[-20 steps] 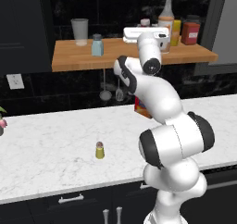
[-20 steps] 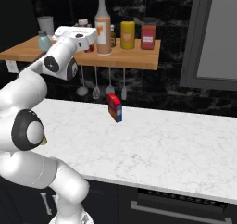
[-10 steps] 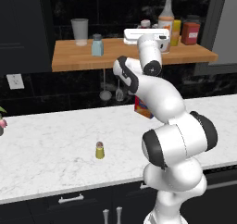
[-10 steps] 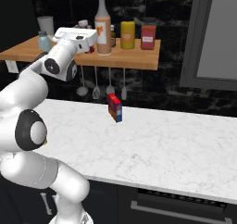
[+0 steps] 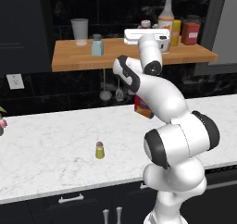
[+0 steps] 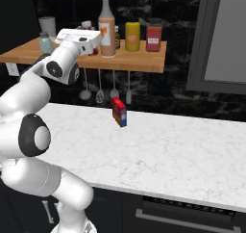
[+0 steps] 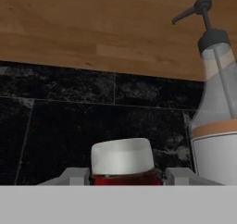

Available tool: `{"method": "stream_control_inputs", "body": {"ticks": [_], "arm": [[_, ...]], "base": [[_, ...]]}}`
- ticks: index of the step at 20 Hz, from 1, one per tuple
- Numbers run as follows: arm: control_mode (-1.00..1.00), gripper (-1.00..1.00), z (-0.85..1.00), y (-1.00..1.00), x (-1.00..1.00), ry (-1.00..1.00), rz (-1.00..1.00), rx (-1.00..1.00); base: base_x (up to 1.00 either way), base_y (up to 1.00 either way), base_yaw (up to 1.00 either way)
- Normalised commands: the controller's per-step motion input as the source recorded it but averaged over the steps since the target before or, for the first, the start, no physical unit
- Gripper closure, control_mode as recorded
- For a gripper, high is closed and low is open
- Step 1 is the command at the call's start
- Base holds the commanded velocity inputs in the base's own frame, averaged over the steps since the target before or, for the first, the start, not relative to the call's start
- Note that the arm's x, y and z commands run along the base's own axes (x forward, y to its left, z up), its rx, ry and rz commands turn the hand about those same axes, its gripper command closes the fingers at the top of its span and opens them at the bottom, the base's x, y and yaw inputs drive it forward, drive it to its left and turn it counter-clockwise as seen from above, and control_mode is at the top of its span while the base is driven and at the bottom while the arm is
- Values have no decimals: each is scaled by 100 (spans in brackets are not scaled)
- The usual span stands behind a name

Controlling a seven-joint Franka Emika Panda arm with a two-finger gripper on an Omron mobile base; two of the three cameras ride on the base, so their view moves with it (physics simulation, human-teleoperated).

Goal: Put the shaker and condiment bottle from the counter next to their counterparts in the cabinet.

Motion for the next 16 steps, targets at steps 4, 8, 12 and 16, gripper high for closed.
{"method": "stream_control_inputs", "body": {"ticks": [4,8,12,16], "arm": [[-100,-100,-9,0,0,0,0,0],[-100,-100,-7,0,0,0,0,0],[-100,-100,-3,0,0,0,0,0],[-100,-100,0,0,-7,0,0,0]], "base": [[0,0,0],[0,0,0],[0,0,0],[0,0,0]]}}
